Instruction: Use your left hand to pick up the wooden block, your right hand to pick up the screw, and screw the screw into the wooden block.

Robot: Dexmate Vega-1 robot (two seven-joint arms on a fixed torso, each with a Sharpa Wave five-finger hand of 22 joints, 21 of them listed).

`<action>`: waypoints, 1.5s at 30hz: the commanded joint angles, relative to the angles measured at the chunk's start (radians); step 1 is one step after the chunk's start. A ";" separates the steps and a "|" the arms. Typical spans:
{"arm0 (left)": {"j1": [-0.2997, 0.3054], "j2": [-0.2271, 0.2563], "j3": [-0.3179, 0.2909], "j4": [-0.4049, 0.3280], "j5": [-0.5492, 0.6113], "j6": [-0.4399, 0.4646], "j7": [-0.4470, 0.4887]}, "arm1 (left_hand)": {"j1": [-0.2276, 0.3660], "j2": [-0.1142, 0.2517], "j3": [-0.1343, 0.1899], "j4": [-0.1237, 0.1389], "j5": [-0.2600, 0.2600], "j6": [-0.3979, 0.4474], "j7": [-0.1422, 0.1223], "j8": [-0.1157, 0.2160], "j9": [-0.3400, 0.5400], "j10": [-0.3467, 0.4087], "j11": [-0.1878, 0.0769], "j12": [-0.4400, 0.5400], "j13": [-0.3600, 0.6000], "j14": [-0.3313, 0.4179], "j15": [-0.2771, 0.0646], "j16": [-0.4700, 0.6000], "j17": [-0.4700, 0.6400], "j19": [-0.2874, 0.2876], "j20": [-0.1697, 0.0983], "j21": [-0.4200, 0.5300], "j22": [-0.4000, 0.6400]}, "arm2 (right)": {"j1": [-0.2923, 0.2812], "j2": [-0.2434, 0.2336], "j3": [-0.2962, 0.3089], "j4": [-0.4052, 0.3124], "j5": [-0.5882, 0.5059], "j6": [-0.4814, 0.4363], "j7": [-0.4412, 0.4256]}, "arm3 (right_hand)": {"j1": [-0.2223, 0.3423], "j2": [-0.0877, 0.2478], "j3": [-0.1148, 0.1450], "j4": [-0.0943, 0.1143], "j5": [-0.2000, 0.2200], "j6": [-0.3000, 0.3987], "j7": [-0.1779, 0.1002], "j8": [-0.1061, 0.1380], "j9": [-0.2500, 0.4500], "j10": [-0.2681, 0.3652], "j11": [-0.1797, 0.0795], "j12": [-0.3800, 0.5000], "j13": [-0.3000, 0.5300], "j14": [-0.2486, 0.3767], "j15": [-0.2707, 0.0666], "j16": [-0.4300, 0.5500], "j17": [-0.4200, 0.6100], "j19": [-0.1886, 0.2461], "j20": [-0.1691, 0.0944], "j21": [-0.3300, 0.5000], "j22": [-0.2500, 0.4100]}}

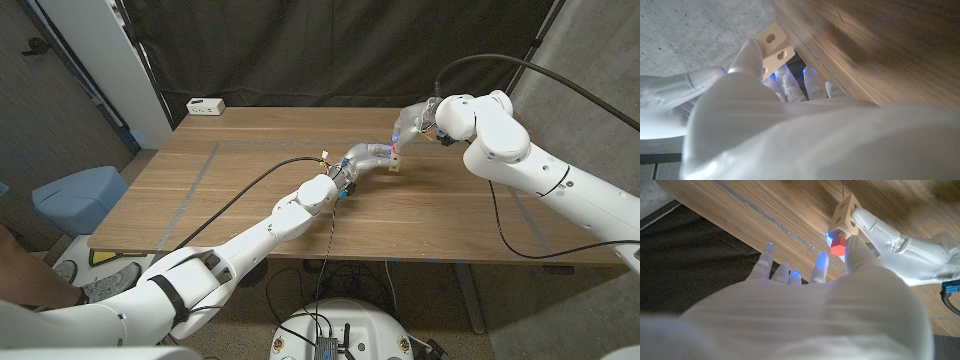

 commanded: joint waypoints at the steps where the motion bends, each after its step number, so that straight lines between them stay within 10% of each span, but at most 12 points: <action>1: -0.005 -0.005 0.000 0.013 -0.003 -0.004 -0.004 | -0.058 0.086 0.026 0.016 0.003 0.054 0.010 0.006 0.002 0.016 -0.005 0.006 0.173 0.013 -0.090 -0.001 0.002 0.001 0.006 0.009 0.005 | 0.001 0.010 -0.002 0.011 -0.028 0.016 0.003 | 0.029 -0.002 0.015 0.001 0.001 0.016 -0.016 0.003 0.005 0.005 -0.016 0.009 0.004 0.005 -0.013 0.008 0.003 -0.002 -0.002 0.000 0.002; 19: -0.015 -0.013 0.001 0.032 -0.006 -0.007 -0.008 | -0.060 0.088 0.028 0.016 0.005 0.056 0.012 0.006 0.002 0.016 -0.005 0.007 0.175 0.012 -0.089 -0.002 0.003 0.001 0.006 0.009 0.006 | -0.015 0.025 0.016 0.026 -0.031 0.039 -0.023 | 0.067 -0.006 0.025 0.014 -0.004 0.098 -0.020 0.038 0.014 0.028 -0.040 0.018 0.004 0.025 -0.032 0.016 0.003 0.010 -0.011 0.004 0.002; 45: -0.010 -0.010 0.003 0.019 -0.002 -0.003 -0.004 | -0.061 0.088 0.029 0.016 0.006 0.055 0.012 0.006 0.002 0.016 -0.005 0.006 0.175 0.012 -0.089 -0.002 0.003 0.001 0.006 0.009 0.006 | -0.024 0.026 0.025 0.027 -0.007 0.038 -0.049 | 0.080 0.001 0.023 0.027 -0.009 0.181 0.023 0.076 0.021 0.068 -0.022 0.026 0.004 0.057 -0.048 0.023 0.004 0.054 -0.103 0.010 0.001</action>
